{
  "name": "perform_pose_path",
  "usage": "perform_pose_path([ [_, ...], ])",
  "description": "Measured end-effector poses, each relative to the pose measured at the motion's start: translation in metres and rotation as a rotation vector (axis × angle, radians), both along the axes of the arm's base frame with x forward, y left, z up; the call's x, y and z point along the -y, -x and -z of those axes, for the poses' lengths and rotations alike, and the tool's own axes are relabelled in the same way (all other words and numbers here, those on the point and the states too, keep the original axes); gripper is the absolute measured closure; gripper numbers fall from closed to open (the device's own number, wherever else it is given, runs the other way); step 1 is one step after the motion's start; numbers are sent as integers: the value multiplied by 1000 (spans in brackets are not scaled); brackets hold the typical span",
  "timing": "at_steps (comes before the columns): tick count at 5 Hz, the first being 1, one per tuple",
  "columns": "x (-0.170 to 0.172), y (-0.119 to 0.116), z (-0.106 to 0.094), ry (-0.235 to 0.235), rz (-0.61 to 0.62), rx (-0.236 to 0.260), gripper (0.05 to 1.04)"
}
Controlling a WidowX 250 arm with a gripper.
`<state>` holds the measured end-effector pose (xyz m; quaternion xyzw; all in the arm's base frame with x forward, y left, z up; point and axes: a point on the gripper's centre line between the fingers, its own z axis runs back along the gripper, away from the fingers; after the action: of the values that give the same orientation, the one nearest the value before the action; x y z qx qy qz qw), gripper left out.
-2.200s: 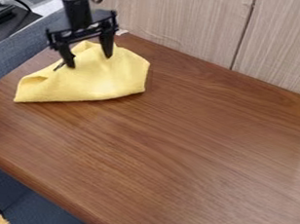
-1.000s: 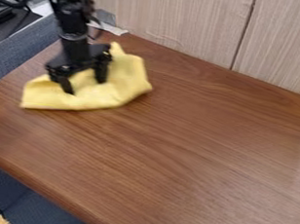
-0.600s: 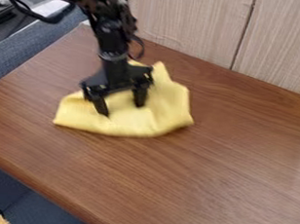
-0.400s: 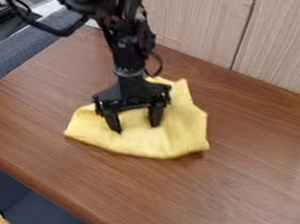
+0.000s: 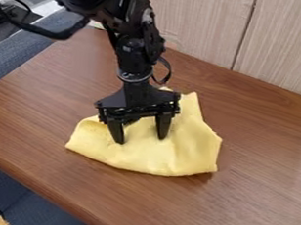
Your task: Move the cloth from left to right
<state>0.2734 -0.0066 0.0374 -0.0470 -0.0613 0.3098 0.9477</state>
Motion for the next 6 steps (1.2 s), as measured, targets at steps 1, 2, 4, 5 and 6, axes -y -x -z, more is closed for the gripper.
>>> perform_pose_path([
  [1, 0, -15, -19, 10, -14, 47, 84],
  [2, -1, -21, -50, 17, -16, 108, 85],
  [4, -12, -10, -88, 55, -59, 171, 84],
  [5, -13, -11, -88, 54, -59, 173, 84],
  [6, -13, -11, -89, 50, -47, 175, 84],
])
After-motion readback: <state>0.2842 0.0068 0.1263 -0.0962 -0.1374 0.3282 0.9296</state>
